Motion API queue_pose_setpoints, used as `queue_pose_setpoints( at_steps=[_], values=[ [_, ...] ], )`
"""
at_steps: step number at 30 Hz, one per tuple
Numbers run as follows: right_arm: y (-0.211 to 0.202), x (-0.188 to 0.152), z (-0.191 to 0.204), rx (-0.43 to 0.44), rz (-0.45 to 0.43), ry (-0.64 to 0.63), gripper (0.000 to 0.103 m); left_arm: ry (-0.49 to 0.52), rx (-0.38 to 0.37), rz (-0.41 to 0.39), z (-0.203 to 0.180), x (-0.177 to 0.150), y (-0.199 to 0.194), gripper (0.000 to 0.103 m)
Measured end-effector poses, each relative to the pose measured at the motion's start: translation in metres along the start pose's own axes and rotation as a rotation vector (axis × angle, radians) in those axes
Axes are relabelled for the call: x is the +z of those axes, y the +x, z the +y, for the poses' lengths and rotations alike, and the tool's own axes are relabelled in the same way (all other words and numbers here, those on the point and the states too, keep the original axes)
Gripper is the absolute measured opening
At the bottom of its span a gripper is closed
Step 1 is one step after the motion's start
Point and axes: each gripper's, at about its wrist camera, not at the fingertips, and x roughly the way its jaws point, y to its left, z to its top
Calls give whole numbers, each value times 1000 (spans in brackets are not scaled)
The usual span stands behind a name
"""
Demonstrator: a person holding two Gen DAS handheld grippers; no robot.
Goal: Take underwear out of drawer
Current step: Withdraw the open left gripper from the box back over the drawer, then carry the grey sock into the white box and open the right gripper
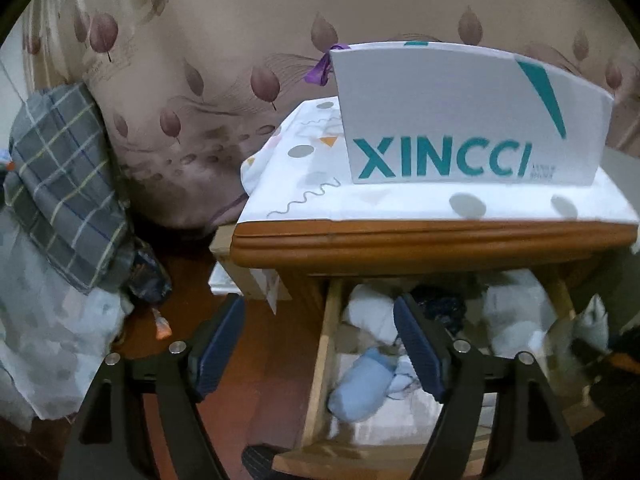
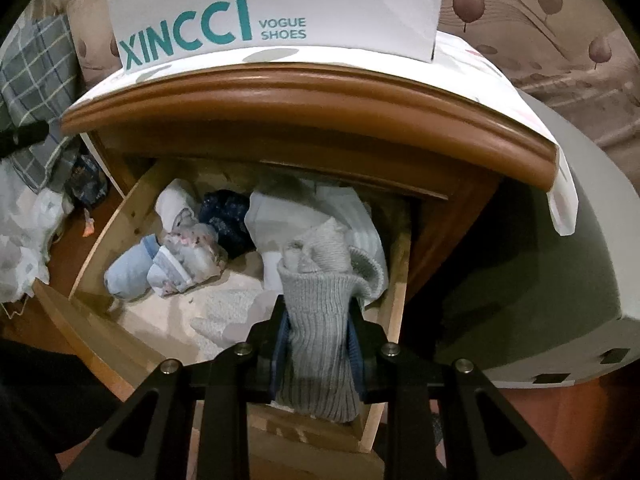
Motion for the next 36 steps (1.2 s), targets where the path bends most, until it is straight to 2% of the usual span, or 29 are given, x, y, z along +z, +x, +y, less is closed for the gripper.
queue_pose_setpoints(
  at_steps=[3, 6, 8, 14, 19, 22, 27, 36],
  values=[
    [1, 1, 6, -22, 11, -8, 26, 15, 7, -28, -3, -10, 3, 80],
    [-3, 5, 13, -26, 12, -19, 26, -37, -4, -39, 2, -25, 11, 80],
    [-8, 7, 17, -33, 7, -36, 26, -57, -4, -12, 6, -34, 17, 80],
    [-31, 23, 28, -31, -15, -73, 26, -101, -6, -35, 12, -31, 18, 83],
    [-47, 39, 33, -10, -35, -57, 26, -76, 11, -30, 8, -30, 20, 84],
    [-58, 50, 36, -7, -51, -60, 26, -107, -18, -19, 11, -30, 20, 84],
    [-80, 66, 37, 10, -80, -60, 26, -142, -19, 3, 19, -29, 22, 84],
    [-125, 112, 33, 26, -175, -58, 26, -290, 59, 34, 53, -30, 28, 85]
  ],
)
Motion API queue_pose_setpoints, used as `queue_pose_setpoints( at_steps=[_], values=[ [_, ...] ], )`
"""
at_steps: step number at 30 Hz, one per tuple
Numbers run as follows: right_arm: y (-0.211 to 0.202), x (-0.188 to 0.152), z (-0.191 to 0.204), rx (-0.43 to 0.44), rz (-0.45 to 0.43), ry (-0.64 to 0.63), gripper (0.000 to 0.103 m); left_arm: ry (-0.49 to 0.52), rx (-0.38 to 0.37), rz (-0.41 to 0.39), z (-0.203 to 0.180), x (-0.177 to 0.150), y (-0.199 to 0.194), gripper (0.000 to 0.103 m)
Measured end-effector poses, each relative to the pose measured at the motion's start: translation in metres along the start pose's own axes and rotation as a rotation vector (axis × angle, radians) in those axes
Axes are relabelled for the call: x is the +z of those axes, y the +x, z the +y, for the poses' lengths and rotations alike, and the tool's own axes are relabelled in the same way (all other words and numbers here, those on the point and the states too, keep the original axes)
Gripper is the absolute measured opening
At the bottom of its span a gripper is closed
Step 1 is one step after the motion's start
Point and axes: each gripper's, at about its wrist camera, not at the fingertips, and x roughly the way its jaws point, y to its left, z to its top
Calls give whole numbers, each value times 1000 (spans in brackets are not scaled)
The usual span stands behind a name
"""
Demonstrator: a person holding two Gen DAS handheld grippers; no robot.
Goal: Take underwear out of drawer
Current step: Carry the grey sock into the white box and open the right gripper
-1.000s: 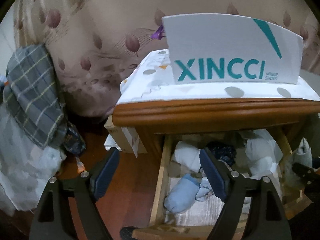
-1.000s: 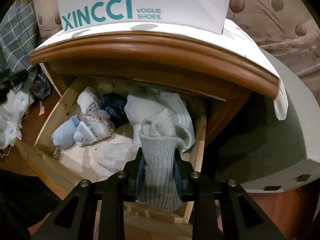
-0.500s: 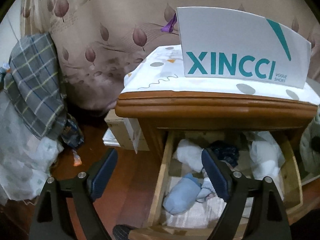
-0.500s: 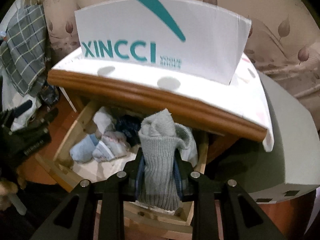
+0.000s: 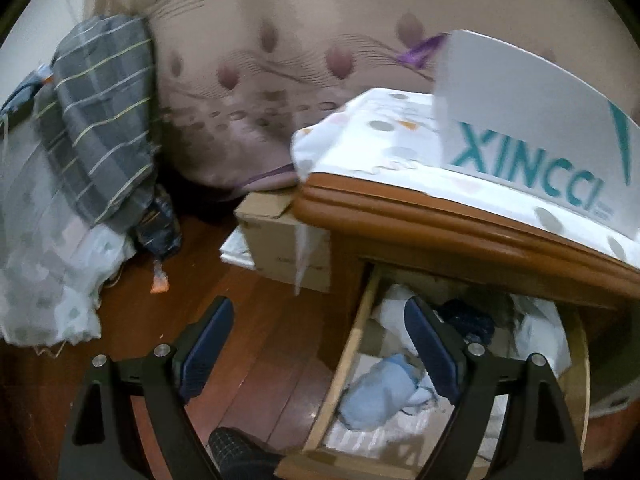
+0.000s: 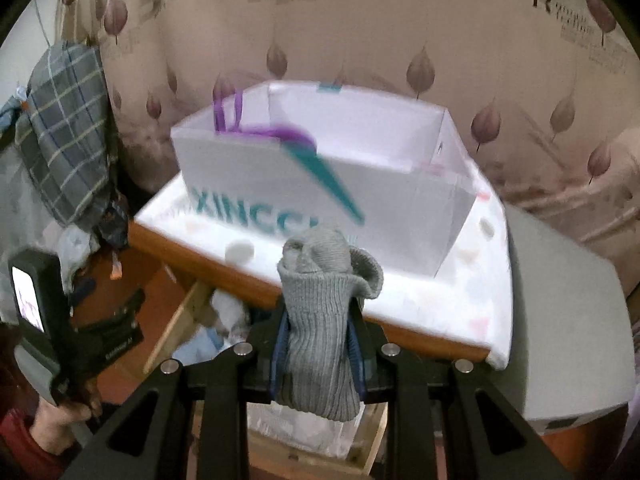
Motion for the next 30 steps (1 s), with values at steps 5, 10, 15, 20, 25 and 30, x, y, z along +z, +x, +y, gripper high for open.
queue_pose_setpoints(
  at_steps=[5, 10, 15, 20, 25, 30],
  values=[
    [-17, 50, -8, -5, -79, 13, 26, -8, 20, 10, 3, 0, 2, 85],
    [-16, 101, -12, -36, -126, -1, 26, 9, 31, 0, 3, 0, 1, 85],
    [21, 143, -17, -64, -65, -14, 26, 9, 24, 10, 3, 0, 1, 86],
    [64, 152, -20, -85, 25, -13, 26, 5, 8, 23, 4, 1, 3, 86],
    [101, 155, -21, -105, 94, 1, 26, 14, -3, 30, 1, 2, 5, 86],
    [130, 157, -27, -98, 146, 40, 27, 23, -5, 27, 0, 2, 5, 86]
  ],
)
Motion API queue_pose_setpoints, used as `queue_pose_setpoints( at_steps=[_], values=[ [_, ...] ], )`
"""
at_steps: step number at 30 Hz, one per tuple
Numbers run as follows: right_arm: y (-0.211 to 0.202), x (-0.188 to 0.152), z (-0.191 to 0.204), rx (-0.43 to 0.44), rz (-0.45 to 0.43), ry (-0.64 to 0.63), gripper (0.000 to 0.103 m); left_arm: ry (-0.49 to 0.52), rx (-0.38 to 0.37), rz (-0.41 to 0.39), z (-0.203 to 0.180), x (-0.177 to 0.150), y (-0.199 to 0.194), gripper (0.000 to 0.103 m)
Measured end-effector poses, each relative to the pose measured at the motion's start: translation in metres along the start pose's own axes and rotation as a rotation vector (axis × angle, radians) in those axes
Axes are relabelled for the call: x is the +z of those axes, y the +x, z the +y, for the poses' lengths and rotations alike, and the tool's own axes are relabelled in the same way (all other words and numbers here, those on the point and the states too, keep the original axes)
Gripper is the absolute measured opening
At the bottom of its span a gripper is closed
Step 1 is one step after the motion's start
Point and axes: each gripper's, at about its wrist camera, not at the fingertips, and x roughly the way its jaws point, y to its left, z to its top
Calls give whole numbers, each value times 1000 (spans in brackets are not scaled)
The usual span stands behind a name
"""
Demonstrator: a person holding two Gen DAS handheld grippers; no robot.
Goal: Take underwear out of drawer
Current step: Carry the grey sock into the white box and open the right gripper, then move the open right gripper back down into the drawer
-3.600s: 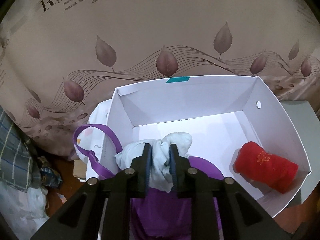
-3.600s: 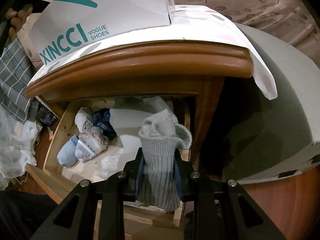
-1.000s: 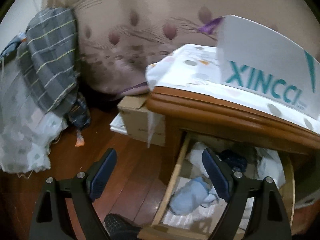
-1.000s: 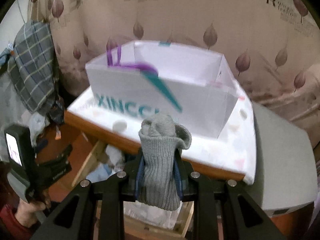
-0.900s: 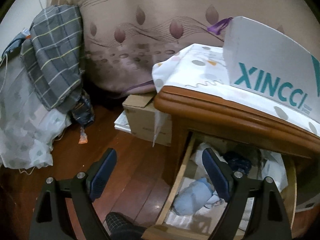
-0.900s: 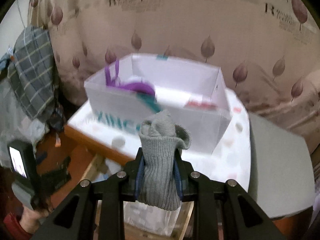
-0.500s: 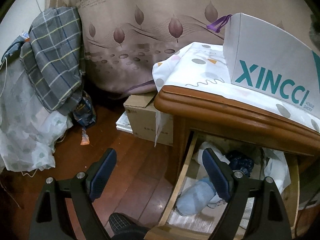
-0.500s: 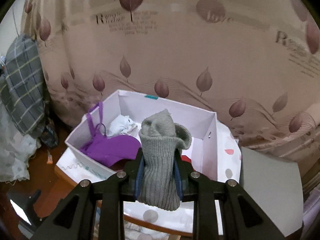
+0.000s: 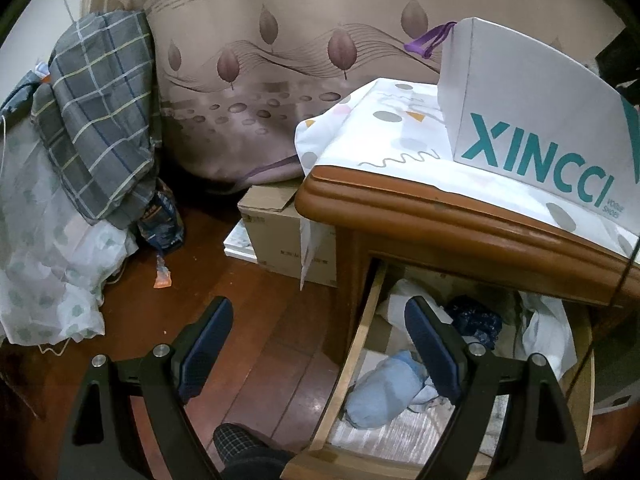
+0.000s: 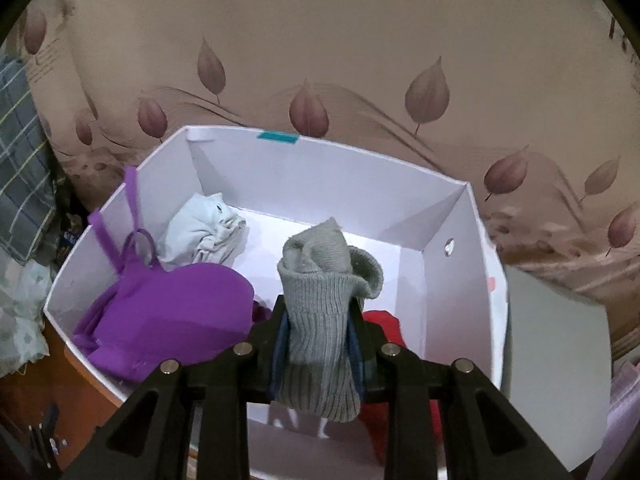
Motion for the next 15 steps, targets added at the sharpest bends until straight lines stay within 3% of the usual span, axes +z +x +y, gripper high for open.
queue_pose_setpoints(
  at_steps=[6, 7, 9, 15],
  values=[
    [18, -4, -1, -17, 39, 15, 30, 11, -12, 7, -2, 0, 1, 86],
    [18, -5, -2, -16, 30, 27, 32, 14, -13, 7, -3, 0, 1, 86],
    [19, -6, -3, -16, 31, 41, 47, 25, -10, 5, -5, 0, 1, 86],
    [4, -6, -3, -22, -1, 36, 53, 38, -15, 4, -7, -1, 1, 86]
  ],
)
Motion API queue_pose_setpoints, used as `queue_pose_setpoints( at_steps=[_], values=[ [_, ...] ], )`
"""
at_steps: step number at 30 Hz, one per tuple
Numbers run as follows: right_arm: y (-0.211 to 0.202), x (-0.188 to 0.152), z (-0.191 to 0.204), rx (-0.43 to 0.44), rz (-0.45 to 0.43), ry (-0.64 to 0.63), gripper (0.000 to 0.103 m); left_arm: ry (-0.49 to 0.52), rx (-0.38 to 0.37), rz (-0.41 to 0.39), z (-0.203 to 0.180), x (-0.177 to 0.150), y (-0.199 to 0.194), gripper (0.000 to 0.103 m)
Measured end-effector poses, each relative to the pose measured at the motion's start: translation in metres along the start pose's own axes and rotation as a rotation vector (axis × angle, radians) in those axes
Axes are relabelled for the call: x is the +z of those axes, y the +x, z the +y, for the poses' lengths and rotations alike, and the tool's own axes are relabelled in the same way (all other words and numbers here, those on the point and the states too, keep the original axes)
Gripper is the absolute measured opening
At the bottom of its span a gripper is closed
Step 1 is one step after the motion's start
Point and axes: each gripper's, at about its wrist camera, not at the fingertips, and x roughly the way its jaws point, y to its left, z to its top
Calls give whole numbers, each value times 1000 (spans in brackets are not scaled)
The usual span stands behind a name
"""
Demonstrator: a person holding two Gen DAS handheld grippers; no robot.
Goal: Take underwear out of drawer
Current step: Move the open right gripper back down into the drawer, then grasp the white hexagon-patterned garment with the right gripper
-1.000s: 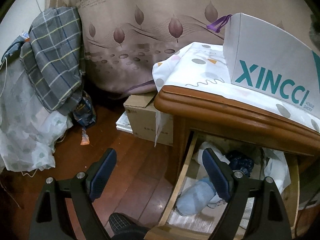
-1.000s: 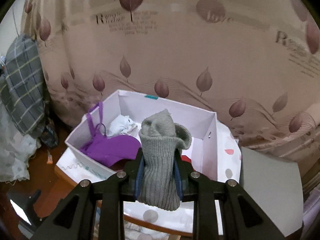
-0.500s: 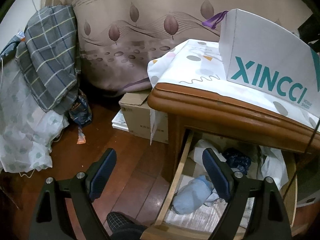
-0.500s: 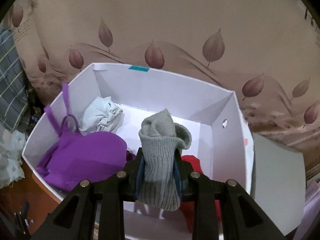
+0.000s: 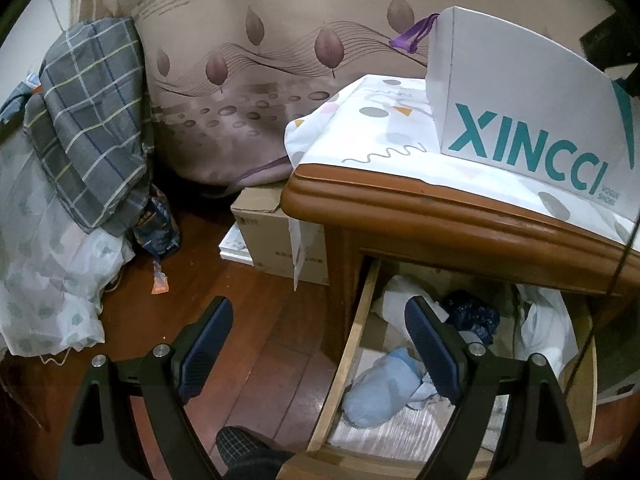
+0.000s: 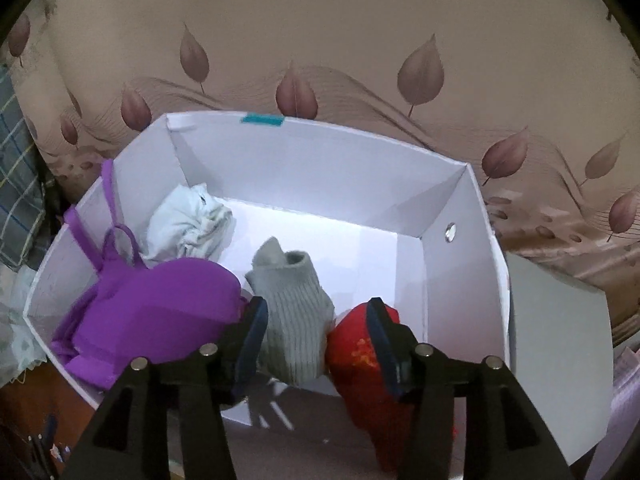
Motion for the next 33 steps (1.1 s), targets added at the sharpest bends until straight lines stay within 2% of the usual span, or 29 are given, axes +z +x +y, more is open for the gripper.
queue_pose_setpoints(
  at_steps=[4, 7, 10, 14, 16, 20, 26, 30, 33],
  values=[
    [-33, -9, 1, 42, -39, -38, 53, -13, -9, 17, 1, 1, 2, 86],
    [-60, -31, 5, 88, -45, -84, 53, -26, -11, 24, 4, 1, 3, 86],
    [-85, -64, 13, 153, -31, -139, 53, -40, -12, 36, 8, 1, 5, 86],
    [-93, -115, 23, 190, 28, -223, 57, -49, -9, 34, 12, 2, 4, 86],
    [-84, -139, 27, 201, 79, -243, 58, -57, -12, 36, 13, 2, 4, 86],
    [-37, -193, 31, 203, 246, -254, 63, -68, -24, 48, 16, 2, 5, 86],
    [56, -253, 30, 156, 492, -161, 69, -35, -52, 49, 9, 1, 5, 87],
    [95, -268, 26, 161, 551, -105, 70, -13, -68, 55, 4, 1, 5, 88],
    [114, -272, 28, 166, 573, -124, 72, -7, -83, 59, 2, 1, 5, 90]
  ],
)
